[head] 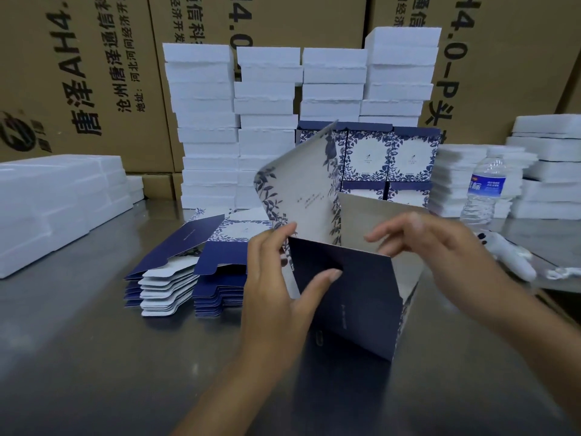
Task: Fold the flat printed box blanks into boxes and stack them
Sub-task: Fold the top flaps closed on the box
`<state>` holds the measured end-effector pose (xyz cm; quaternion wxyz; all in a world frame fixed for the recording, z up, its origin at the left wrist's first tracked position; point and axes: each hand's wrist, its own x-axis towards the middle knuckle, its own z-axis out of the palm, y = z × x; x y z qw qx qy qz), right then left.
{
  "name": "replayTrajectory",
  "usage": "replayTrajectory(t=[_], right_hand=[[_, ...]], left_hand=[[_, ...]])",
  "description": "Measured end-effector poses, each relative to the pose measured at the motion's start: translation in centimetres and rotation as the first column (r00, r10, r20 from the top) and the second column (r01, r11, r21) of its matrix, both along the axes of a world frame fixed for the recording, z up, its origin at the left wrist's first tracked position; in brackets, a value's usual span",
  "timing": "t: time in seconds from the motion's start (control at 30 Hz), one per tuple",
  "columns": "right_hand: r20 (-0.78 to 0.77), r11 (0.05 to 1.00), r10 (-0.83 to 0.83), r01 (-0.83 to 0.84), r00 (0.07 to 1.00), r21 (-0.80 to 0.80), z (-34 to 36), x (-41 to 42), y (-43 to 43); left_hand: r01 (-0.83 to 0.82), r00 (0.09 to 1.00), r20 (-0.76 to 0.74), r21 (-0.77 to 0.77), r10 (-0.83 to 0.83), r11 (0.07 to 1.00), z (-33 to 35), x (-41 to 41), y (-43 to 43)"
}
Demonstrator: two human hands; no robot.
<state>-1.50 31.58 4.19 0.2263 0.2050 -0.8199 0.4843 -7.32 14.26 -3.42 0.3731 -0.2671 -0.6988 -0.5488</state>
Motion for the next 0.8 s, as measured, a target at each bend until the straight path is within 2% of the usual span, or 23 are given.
replayTrajectory(t=[0.2, 0.3, 0.4, 0.47, 0.63, 0.73, 0.8], right_hand=[[-0.275, 0.975, -0.178, 0.206, 0.945, 0.08, -2.9, 0.3, -1.9], [-0.298, 0.962, -0.255, 0.274, 0.92, 0.021, -3.5, -0.6, -2.8], [-0.251, 0.923, -0.363, 0.383, 0.897, 0.034, -4.3, -1.6, -2.5], [-0.208, 0.915, -0.378, 0.399, 0.902, 0.066, -4.8, -2.0, -2.3], [-0.135, 0.913, -0.378, 0.393, 0.916, 0.111, -4.9, -2.6, -1.8], [-0.215, 0.822, -0.492, 0.531, 0.844, 0.206, -5.3, -2.6, -1.9], [-0.289, 0.769, -0.553, 0.612, 0.782, 0.186, -5.4, -2.5, -2.1]], left_hand=[[-0.017, 1.0, 0.013, 0.062, 0.016, 0.998, 0.0, -0.3, 0.0], [-0.016, 1.0, -0.005, -0.013, 0.015, 1.0, -0.3, -0.9, -0.3], [0.066, 0.984, 0.17, -0.128, -0.044, 0.99, -0.8, -1.3, -0.4], [0.106, 0.969, 0.238, -0.18, -0.061, 0.978, -1.2, -1.6, -0.4], [0.154, 0.962, 0.257, -0.243, -0.09, 0.958, -1.7, -2.1, -0.4], [0.183, 0.953, 0.285, -0.261, -0.106, 0.948, -1.9, -2.3, -0.3], [0.187, 0.948, 0.299, -0.259, -0.105, 0.948, -1.8, -2.4, -0.3]])
